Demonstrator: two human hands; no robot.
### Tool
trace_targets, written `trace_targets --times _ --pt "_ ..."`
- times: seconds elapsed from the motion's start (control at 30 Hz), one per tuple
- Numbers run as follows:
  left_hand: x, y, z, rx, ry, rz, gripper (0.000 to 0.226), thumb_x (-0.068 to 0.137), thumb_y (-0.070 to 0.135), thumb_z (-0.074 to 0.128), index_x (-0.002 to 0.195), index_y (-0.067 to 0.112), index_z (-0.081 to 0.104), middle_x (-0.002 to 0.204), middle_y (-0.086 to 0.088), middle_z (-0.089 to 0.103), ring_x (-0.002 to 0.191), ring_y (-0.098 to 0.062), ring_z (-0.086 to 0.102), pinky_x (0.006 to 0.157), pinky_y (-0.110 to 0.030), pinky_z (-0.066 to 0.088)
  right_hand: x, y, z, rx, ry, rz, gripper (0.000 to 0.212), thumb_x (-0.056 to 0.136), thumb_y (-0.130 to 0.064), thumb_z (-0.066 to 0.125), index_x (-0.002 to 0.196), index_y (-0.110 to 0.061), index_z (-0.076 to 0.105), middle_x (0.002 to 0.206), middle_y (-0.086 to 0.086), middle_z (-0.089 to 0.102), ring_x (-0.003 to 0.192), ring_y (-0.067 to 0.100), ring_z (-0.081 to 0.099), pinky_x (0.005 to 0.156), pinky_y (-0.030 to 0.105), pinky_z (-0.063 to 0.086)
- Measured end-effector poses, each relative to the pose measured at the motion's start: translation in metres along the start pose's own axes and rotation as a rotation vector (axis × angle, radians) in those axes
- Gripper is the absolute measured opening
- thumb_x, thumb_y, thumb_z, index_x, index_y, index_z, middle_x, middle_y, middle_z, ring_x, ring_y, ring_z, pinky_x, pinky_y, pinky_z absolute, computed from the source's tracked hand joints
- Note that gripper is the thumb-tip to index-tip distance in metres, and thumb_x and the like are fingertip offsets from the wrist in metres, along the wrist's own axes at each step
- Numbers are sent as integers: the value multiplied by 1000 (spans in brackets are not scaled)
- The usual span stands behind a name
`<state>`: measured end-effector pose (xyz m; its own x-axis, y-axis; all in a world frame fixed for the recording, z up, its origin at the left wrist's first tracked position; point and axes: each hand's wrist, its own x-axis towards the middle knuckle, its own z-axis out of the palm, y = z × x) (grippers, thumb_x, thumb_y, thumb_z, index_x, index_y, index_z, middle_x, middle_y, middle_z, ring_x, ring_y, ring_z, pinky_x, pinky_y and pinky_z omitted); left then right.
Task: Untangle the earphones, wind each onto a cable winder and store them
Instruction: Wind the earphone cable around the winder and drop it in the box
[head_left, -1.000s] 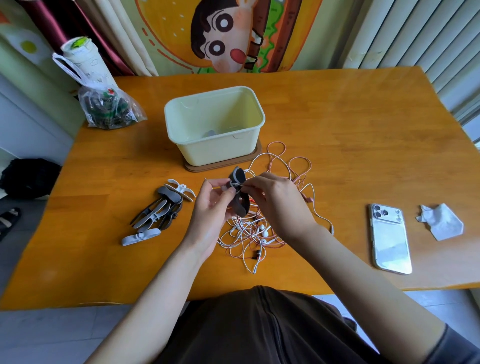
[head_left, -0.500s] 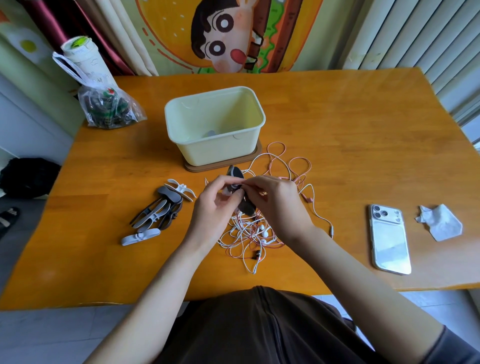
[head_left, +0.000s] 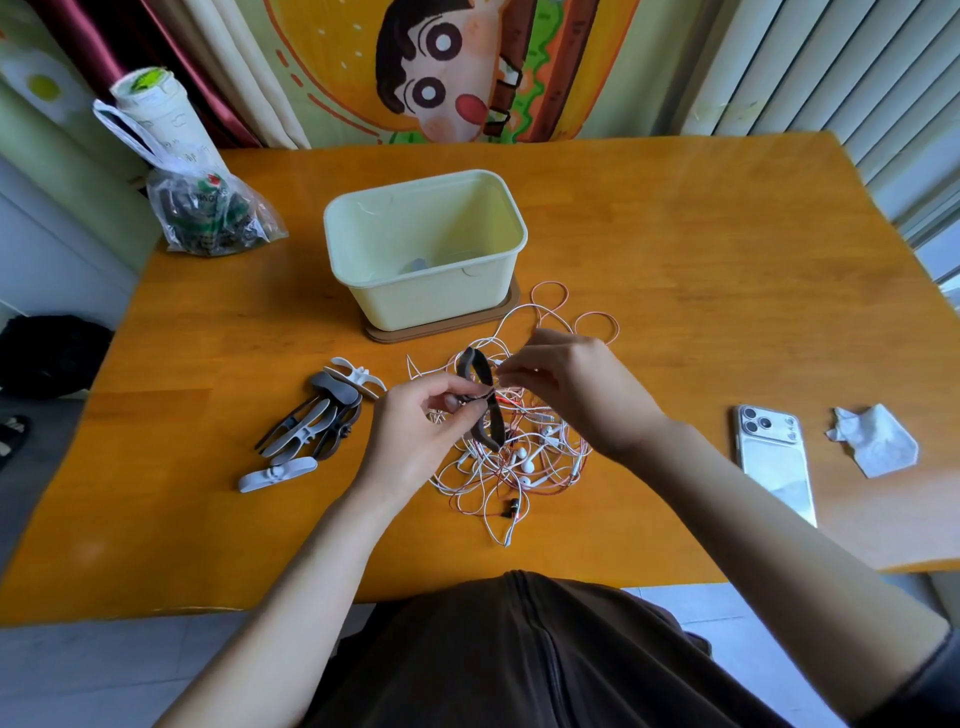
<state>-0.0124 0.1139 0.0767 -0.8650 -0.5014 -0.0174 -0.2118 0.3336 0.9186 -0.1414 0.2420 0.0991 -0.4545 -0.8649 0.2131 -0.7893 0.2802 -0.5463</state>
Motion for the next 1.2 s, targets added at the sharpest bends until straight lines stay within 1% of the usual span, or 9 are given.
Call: trace_targets --times 0.1,0.2,0.3,0.47,0.57,0.67,0.9,1.07,1.2 --pt "-1 4 3 -15 -78 13 29 86 10 68 85 38 63 85 11 68 84 -12 64 76 -21 54 10 4 -10 -1 18 -48 12 82 -19 68 89 -11 74 85 2 63 73 18 61 66 33 51" --pt "-3 12 3 -54 -134 29 23 93 9 58 90 32 57 85 -1 60 83 -7 60 75 -13 47 18 8 -18 45 54 -93 11 81 -16 69 89 -10 75 83 -6 58 74 1 54 71 8 42" --pt "-5 21 2 -125 -167 8 18 95 8 54 90 25 54 86 5 56 81 2 56 73 -9 44 23 9 -22 130 85 -63 10 80 -12 70 89 -8 75 82 -19 52 75 -11 52 71 0 34" --pt "-4 29 -1 -227 -171 24 10 95 7 54 92 17 54 92 -12 57 88 -17 56 77 -24 48 23 10 -20 390 135 77 10 79 -17 72 88 -13 73 82 -22 60 75 -12 58 68 4 38" --pt "-4 36 -2 -274 -186 39 13 94 5 55 94 18 53 92 -5 59 88 -6 58 79 -17 48 23 9 -20 620 145 187 6 77 -24 70 82 -22 68 78 -1 68 66 -2 57 61 13 46" --pt "-3 40 -2 -327 -160 41 17 93 7 56 98 23 53 98 1 64 96 -4 62 82 -16 48 22 9 -18 723 177 230 10 81 -15 69 76 -22 66 73 16 61 63 8 51 54 20 44" --pt "-3 38 0 -415 -85 64 16 91 19 56 105 26 53 104 -4 69 103 -15 66 88 -33 54 15 9 -6 851 233 262 14 88 -7 61 79 -17 65 65 -7 60 58 5 48 55 17 41" --pt "0 37 1 -418 -71 103 14 92 9 55 98 21 57 94 4 67 95 -10 64 82 -23 51 14 6 -6 936 306 251 13 88 -3 59 82 -15 64 67 -14 65 62 -1 54 59 12 44" --pt "1 35 0 -436 -87 106 9 89 19 59 95 25 59 91 5 66 95 -15 64 81 -25 52 14 8 -8 980 339 229 12 88 -3 58 85 -13 64 71 -10 66 66 2 55 64 16 46"
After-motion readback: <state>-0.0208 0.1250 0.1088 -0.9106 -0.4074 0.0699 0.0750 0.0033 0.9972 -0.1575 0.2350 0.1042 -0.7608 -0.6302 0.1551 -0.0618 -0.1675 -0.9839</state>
